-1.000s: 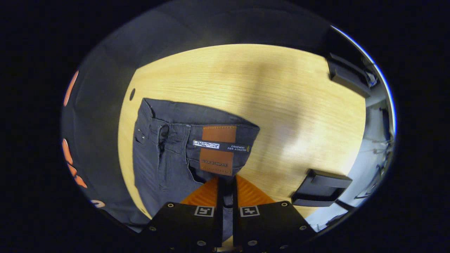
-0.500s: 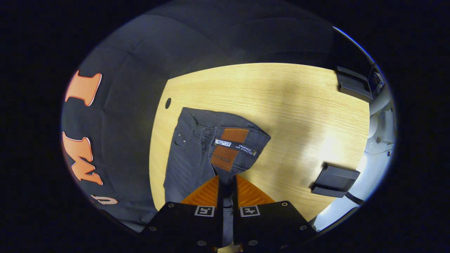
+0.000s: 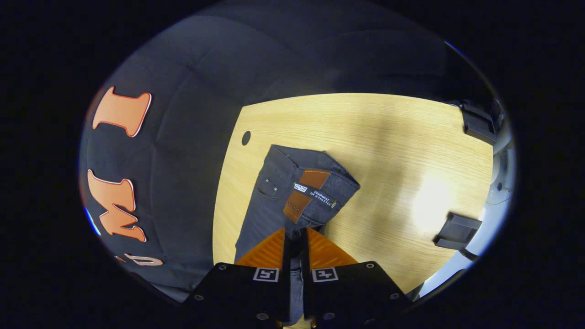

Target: Grasp the waist and the cuffs of the jeans and fold them to make the two legs overlap; first hold the waist and fold one-third of the jeans toward the cuffs, then hold the cuffs and fold the remaining one-third in the same direction to finish folding.

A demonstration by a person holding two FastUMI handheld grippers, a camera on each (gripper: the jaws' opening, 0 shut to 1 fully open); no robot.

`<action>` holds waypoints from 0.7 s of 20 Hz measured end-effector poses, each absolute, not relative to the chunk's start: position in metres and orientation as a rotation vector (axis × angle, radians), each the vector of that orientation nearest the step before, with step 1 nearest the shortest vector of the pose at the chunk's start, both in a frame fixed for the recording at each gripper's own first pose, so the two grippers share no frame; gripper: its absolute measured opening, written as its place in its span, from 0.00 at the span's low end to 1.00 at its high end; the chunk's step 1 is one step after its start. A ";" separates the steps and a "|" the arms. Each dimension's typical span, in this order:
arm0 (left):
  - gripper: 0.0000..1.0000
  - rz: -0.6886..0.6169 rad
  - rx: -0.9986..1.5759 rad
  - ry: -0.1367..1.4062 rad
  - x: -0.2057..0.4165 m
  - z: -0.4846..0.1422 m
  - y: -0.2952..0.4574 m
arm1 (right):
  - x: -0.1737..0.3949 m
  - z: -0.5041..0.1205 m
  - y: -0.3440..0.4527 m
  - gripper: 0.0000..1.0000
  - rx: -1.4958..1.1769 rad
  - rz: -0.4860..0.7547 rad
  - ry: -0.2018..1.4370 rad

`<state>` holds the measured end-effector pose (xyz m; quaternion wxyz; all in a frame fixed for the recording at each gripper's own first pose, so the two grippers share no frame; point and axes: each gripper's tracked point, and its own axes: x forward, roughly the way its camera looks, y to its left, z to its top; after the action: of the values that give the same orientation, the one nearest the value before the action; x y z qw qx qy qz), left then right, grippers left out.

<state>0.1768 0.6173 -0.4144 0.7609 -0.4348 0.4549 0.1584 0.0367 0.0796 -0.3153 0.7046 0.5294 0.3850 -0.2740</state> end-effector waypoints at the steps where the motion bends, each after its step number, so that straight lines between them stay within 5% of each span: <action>1: 0.01 0.334 -0.952 0.978 0.186 -0.410 0.617 | 0.045 -0.311 0.081 0.12 1.177 -0.598 0.848; 14: 0.01 0.293 -0.903 0.989 0.293 -0.414 0.620 | 0.118 -0.307 0.076 0.12 1.206 -0.613 0.835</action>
<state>0.2933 0.6204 -0.4142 0.7741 -0.4170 0.4566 0.1355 0.1185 0.0758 -0.3070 0.7004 0.5413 0.3750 -0.2754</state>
